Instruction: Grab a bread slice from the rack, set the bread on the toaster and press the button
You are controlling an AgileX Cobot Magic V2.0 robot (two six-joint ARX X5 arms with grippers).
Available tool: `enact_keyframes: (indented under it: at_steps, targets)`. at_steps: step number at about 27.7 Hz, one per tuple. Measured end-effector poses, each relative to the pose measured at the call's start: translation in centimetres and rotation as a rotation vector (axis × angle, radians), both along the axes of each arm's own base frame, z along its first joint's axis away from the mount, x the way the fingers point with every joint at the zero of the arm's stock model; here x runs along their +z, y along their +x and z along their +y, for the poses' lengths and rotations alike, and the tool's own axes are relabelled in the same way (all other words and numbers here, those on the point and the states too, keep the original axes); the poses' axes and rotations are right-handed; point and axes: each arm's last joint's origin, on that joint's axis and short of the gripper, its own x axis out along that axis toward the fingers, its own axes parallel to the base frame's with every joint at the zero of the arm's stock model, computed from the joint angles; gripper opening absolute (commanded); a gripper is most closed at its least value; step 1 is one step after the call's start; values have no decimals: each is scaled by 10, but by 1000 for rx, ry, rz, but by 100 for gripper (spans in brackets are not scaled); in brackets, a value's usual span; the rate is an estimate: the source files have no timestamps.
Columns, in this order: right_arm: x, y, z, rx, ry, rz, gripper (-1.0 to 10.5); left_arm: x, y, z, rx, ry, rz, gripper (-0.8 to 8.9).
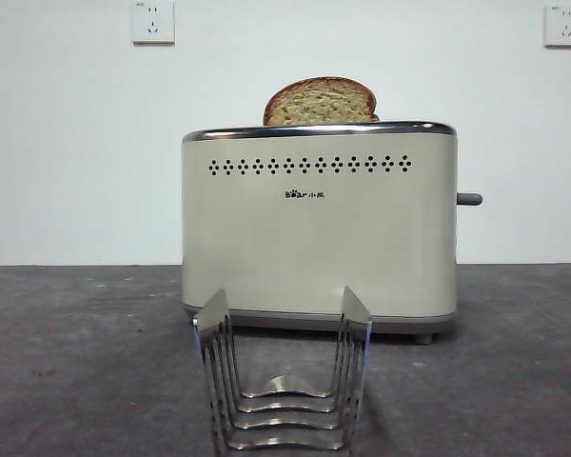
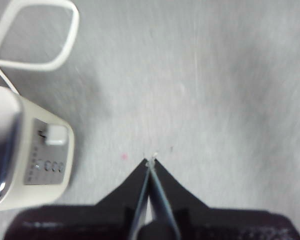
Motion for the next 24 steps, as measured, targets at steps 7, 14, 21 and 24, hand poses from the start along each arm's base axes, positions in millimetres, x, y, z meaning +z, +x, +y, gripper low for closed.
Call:
enact_keyframes:
  at_steps: [7, 14, 21, 24]
  targets:
    - [-77, -74, -5, -75, -247, -303, 0, 0, 0, 0, 0, 0, 0, -4]
    - [-188, -108, -1, 20, -219, -748, 0, 0, 0, 0, 0, 0, 0, -4]
    - [-242, -110, 5, 197, -139, -799, 0, 0, 0, 0, 0, 0, 0, -4]
    - [-258, -110, 5, 199, -137, -784, 0, 0, 0, 0, 0, 0, 0, -4]
